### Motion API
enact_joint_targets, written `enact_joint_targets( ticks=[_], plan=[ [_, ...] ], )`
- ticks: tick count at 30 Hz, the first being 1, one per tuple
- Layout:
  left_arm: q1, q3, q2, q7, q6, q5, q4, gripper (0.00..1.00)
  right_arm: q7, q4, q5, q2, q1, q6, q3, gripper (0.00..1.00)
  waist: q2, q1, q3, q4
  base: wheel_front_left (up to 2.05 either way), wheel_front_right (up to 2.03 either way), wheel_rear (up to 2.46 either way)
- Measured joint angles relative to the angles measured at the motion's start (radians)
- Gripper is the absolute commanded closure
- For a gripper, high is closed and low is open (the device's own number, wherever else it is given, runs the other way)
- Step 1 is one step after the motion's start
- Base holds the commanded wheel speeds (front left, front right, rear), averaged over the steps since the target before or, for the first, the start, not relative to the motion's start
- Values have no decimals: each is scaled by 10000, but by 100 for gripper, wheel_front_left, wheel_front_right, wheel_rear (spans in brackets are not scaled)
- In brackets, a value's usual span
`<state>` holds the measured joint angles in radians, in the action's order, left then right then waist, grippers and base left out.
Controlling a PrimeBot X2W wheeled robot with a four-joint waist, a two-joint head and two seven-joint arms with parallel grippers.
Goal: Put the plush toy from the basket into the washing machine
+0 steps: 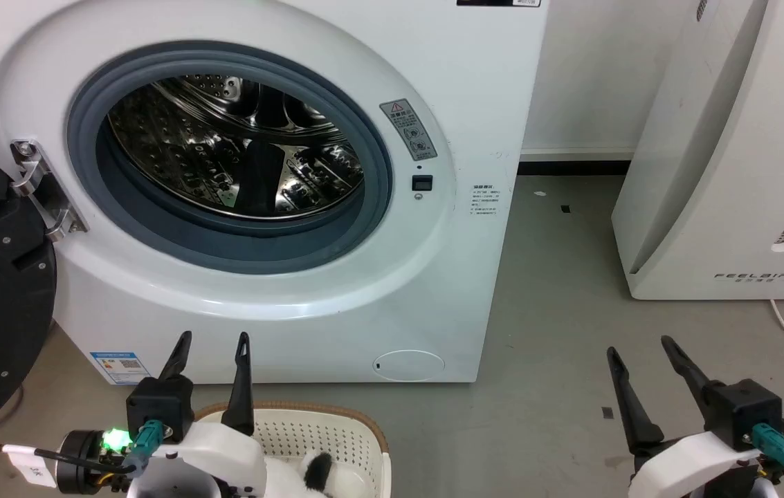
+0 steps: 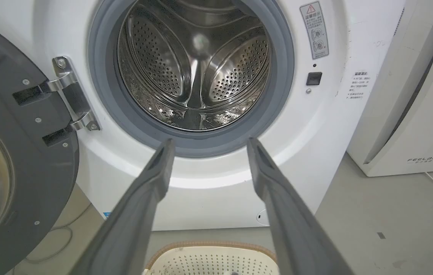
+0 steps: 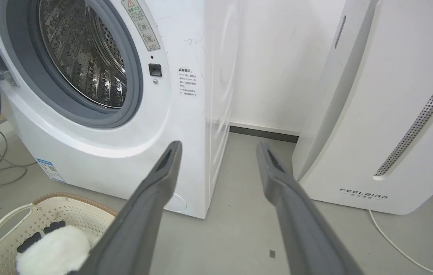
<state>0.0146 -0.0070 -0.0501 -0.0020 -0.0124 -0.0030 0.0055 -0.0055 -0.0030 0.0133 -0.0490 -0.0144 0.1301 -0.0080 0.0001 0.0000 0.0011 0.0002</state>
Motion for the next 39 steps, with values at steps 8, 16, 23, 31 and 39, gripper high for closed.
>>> enact_joint_targets(
  ticks=[8,16,23,31,39],
  plan=[
    [18,-127,2,-173,-111,-75,178,0,-142,-84,165,0,0,0,-178,0,0,0,47,3,0,0,0],
    [390,-334,0,-267,84,-284,1254,0,-322,-167,311,0,3,0,-282,0,0,0,216,-41,0,0,0],
    [978,-495,-10,-270,244,-453,2276,0,-447,-253,522,0,54,0,-391,0,0,0,565,-142,0,0,0],
    [1603,-886,-134,-199,349,-449,3373,0,-602,-391,706,0,394,0,-453,0,0,0,1196,-312,0,0,0],
    [2304,-1275,-397,288,435,-449,4272,0,-773,-562,897,0,759,0,-545,0,0,1,2070,-461,0,0,0]
  ],
)
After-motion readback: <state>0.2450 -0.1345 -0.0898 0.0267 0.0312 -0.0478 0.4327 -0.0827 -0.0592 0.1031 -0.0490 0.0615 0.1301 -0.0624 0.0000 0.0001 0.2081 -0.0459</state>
